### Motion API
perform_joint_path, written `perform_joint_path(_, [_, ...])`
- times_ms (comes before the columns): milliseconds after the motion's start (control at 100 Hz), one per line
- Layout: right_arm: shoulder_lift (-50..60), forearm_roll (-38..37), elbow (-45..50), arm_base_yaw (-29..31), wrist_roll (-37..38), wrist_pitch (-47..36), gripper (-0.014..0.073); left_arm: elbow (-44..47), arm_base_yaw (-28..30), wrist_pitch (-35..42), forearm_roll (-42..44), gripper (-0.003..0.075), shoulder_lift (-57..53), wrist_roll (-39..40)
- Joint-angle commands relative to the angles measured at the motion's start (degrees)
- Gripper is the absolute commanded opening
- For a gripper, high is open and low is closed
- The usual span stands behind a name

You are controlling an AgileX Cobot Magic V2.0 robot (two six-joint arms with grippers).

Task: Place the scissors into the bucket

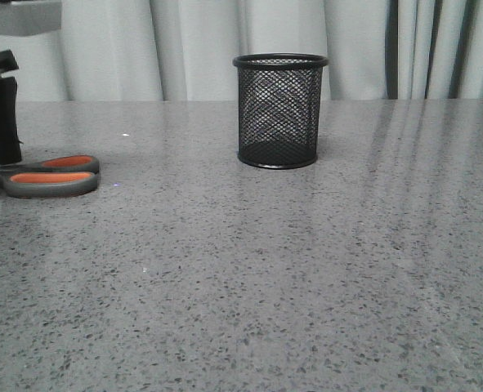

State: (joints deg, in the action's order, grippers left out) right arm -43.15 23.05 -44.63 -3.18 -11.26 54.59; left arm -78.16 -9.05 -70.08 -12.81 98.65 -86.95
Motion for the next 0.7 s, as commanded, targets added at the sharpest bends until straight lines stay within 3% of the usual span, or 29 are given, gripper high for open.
perform_joint_path(0, [-0.2, 1.3, -2.1, 0.1, -1.1, -2.7, 0.0449, -1.9, -0.5, -0.7, -1.7, 0.0386, -1.1, -0.1])
perform_joint_path(690, [-0.2, 1.3, -2.1, 0.1, -1.4, -2.5, 0.0449, -2.0, -0.5, 3.2, -1.8, 0.0374, -0.2, -0.1])
